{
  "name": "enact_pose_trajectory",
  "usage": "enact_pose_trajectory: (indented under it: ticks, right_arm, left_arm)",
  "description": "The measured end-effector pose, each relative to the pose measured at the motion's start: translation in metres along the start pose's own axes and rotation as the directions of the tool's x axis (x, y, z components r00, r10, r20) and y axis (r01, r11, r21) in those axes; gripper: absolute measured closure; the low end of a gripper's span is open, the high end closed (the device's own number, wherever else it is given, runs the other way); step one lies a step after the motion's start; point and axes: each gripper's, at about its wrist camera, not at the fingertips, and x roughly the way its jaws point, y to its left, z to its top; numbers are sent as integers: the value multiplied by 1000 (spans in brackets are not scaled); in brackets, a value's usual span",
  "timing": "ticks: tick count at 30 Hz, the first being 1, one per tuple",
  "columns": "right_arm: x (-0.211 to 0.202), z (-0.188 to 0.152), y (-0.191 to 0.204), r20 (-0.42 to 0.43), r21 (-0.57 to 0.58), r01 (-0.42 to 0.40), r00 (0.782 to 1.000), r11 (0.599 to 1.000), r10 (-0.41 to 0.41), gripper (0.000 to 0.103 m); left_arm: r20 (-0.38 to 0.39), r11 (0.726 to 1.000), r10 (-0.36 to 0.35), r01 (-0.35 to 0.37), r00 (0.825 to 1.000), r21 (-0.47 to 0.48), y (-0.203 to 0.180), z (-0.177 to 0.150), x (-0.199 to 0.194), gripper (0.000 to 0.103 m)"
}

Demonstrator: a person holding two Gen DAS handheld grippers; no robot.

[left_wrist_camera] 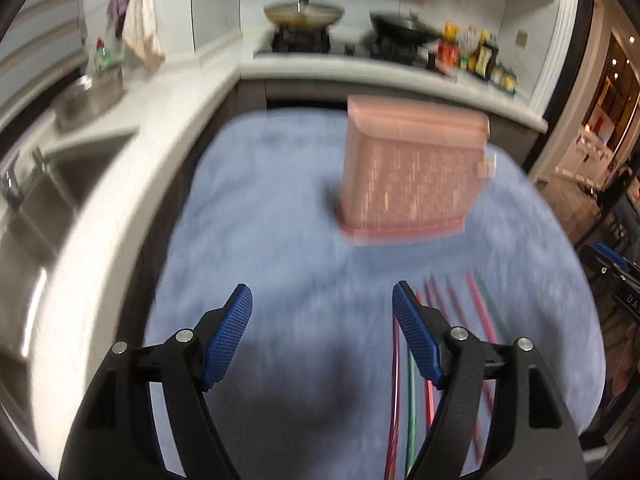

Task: Organize utensils
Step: 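Move both open tools back down toward the row of chopsticks, then grasp a green chopstick with the right tool while the left tool grasps a dark red chopstick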

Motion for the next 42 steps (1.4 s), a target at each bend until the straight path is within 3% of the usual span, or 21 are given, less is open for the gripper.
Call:
enact_pose_trajectory:
  ticks: [6,13,28,42]
  right_arm:
    - [-2,-66,4,-111,-42,16,994,999,-20,58]
    - [2,-111,11,-188,-21,-8,982,1000,4,66]
    - [12,-134,13,-236,-24,-9,972,1000,3,86]
    - [17,-136,16,-245,-41,-13,970,999,3,93]
  left_arm:
    - [-135,1000,-9,7,991,-12,-2,-69,9,34]
    - [-184,997,18,-5,983,72,-20,-109,6,34]
    - [-220,992,7,20,975,125,-35,-124,7,34]
    - [-247,989,-1,37,969,143,-40,-128,13,34]
